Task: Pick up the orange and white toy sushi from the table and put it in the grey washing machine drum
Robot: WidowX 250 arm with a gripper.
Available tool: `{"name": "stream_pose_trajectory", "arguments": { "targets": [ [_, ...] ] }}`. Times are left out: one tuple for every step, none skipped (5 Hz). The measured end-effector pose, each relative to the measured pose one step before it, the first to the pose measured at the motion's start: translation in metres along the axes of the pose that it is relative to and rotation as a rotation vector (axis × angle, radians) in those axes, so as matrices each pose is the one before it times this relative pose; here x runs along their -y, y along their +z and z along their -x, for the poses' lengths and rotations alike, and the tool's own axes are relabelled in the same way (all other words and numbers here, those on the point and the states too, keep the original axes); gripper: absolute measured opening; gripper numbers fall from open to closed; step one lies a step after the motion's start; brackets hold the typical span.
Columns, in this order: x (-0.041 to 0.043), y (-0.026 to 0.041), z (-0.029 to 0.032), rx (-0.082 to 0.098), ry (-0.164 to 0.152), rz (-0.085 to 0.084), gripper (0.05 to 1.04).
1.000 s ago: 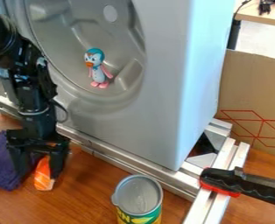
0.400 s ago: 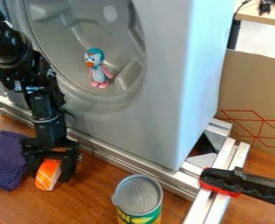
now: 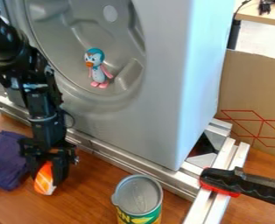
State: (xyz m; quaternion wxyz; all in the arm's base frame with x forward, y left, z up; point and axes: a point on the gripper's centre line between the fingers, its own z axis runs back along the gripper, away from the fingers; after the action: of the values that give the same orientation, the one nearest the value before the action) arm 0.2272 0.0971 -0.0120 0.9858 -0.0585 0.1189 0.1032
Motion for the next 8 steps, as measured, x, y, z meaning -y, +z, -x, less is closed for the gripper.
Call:
{"name": "stream_pose_trajectory", "arguments": {
  "targets": [
    [0.00349,0.04065,0.01893,0.1226,-0.0932,-0.0506,0.618],
    [0.00594,0.03420,0.00089,0.1325,-0.0617,-0.0667,0.618],
    [0.00032,0.02578,-0.01017,0.0541,-0.0230,-0.0318,0.618],
    [-0.00707,0.02466,-0.00909,0.0842,0.0263,-0.0483,0.618],
    [-0.00876,0.00544,-0.00833,0.0635,0.0249,0.0213,0.619],
    [-0.01843,0.00832,-0.00955,0.0918,0.0561,0.0410,0.618],
    [-0.01561,-0.00229,-0.01329,0.0542,0.0845,0.0247,0.618],
    [-0.01343,-0.00715,-0.02387,0.0215,0.0642,0.0270,0.618]
  ]
}}
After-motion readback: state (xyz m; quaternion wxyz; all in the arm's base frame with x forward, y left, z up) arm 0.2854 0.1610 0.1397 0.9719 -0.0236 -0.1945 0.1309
